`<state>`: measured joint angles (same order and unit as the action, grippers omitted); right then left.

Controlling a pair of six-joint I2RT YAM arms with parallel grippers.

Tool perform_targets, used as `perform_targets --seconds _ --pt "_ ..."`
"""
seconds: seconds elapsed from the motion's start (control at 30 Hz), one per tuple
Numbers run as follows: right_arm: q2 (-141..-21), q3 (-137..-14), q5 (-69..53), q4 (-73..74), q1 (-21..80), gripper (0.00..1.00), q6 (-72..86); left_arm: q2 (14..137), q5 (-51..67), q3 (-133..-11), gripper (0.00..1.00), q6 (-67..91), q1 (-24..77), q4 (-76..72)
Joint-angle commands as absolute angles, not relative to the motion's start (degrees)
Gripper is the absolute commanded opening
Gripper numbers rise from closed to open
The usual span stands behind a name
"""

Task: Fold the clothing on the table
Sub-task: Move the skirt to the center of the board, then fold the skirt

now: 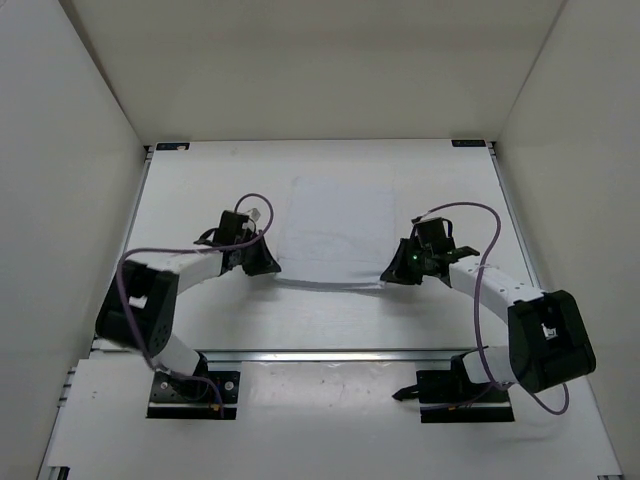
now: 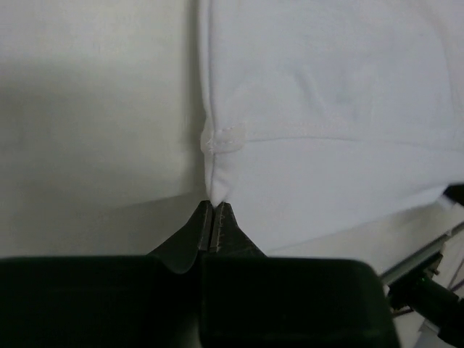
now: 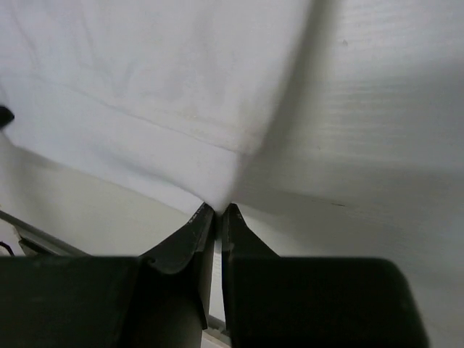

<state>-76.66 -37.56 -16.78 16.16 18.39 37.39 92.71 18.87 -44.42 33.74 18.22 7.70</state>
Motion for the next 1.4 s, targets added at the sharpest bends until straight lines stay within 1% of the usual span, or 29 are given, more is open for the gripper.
perform_targets --seconds 0.0,0.07,0.1,0.17,0.27,0.33,0.4,0.47,0.5,0.53,0.57,0.6,0.67,0.7,0.73,0.77,0.83,0.9,0.93,0.97,1.03,1.13,1.17,1.2,1.23,1.27,1.3,1.33,1.37 --pt "-74.37 -38.59 -19.77 21.88 17.23 0.0 31.64 81.49 18.46 -38.96 0.0 34.36 19.33 14.4" --pt "-72.17 -34.74 -20.56 23.02 19.06 0.0 31.81 74.48 18.45 -32.55 0.0 36.03 21.52 15.2" --pt "-69.98 -33.59 -21.0 22.33 19.86 0.0 32.34 73.14 18.63 -30.43 0.0 37.17 21.88 15.73" --pt "-66.72 -27.63 -21.88 22.59 22.66 0.0 35.31 67.18 20.3 -24.29 0.0 39.45 23.37 15.65" --pt "-59.44 -22.34 -23.46 24.33 26.44 0.0 38.74 58.66 20.66 -19.17 0.0 43.32 26.18 18.53" --pt "-56.1 -22.06 -24.78 26.71 27.86 0.0 39.82 53.72 21.09 -19.51 0.0 44.55 27.42 21.86" --pt "-53.36 -25.81 -27.59 32.05 26.9 0.0 39.56 51.07 22.41 -24.67 0.0 45.08 25.15 24.42" --pt "-52.64 -30.99 -32.76 34.71 21.13 0.0 38.07 52.81 24.17 -30.72 0.0 44.74 23.04 25.92" --pt "-53.86 -34.94 -36.26 35.67 15.96 0.0 35.88 56.13 25.13 -35.55 0.0 44.48 21.9 25.75" --pt "-56.14 -36.98 -38.21 35.42 13.21 0.0 34.64 58.08 26.09 -37.94 0.0 43.86 21.28 25.23" --pt "-60.43 -40.66 -41.45 35.68 8.57 0.0 32.37 62.27 26.89 -41.97 0.0 44.38 19.7 24.18" --pt "-62.47 -44.43 -43.14 34.12 6.44 0.02 31.39 67.36 27.5 -45.14 0.0 44.56 18.12 22.43" --pt "-72.63 -49.81 -47.79 29.04 0.2 0.02 30.5 75.56 32.41 -49.02 0.0 47.97 15.05 14.89" --pt "-75.3 -53.31 -49.12 26.83 -2.09 0.07 31.02 81.24 33.39 -51.83 0.02 50.77 12.77 12.33" --pt "-80.54 -56.31 -49.57 21.76 -3.41 0.3 32.77 87.13 34.01 -52.99 0.21 52.19 11.61 7.52" --pt "-84.6 -57.29 -49.14 17.79 -4.38 0.44 33.83 89.8 33.67 -56.39 0.42 54.82 10.3 3.82" --pt "-90.6 -63.25 -49.84 13.99 -4.92 0.99 35.24 100.32 36.2 -62.11 0.4 58.7 8.09 -1.72" --pt "-95.08 -67.13 -48.87 15.72 -4.75 0.99 33.59 104.3 39.54 -63.54 0.43 62.65 6.86 -5.07" --pt "-96.75 -68.37 -47.91 18.43 -4.4 0.99 32.18 104.94 39.29 -63.89 0.46 62.14 6.94 -6.32" --pt "-97.46 -68.9 -44.94 20.89 -3.52 0.99 31.12 105.38 38.85 -64.33 0.49 61.01 7.2 -3.98" --pt "-96.86 -67.6 -38.45 23.1 -0.89 0.99 27.34 106.78 37.97 -66.78 0.46 54.88 7.56 2.59" --pt "-95.19 -63.74 -32.98 23.47 2.63 0.99 27.15 105.83 35.26 -65.05 0.46 49.33 7.91 5.88" --pt "-94.75 -61.81 -31.31 23.99 3.25 0.9 28.2 104.69 34.64 -63.82 0.46 48.61 8.43 7.72" --pt "-93.35 -59.0 -27.46 23.65 4.38 0.78 28.73 104.16 32.54 -63.46 0.47 46.25 8.7 10.26" --pt "-90.9 -54.8 -25.51 21.12 5.35 0.64 31.18 102.93 30.52 -62.15 0.49 43.88 9.4 11.76" --pt "-89.14 -52.67 -24.36 19.44 5.62 0.57 34.51 100.83 29.54 -60.49 0.5 43.16 10.1 12.56" --pt "-86.51 -48.3 -23.39 16.38 6.58 0.42 36.19 99.33 27.62 -59.34 0.5 41.94 10.8 13.26" --pt "-83.27 -45.99 -22.16 14.43 7.2 0.38 39.43 98.79 25.42 -57.33 0.5 41.14 11.68 13.79" --pt "-82.1 -42.23 -21.54 11.54 7.82 0.39 43.03 96.96 24.18 -55.39 0.5 41.05 12.47 13.54"
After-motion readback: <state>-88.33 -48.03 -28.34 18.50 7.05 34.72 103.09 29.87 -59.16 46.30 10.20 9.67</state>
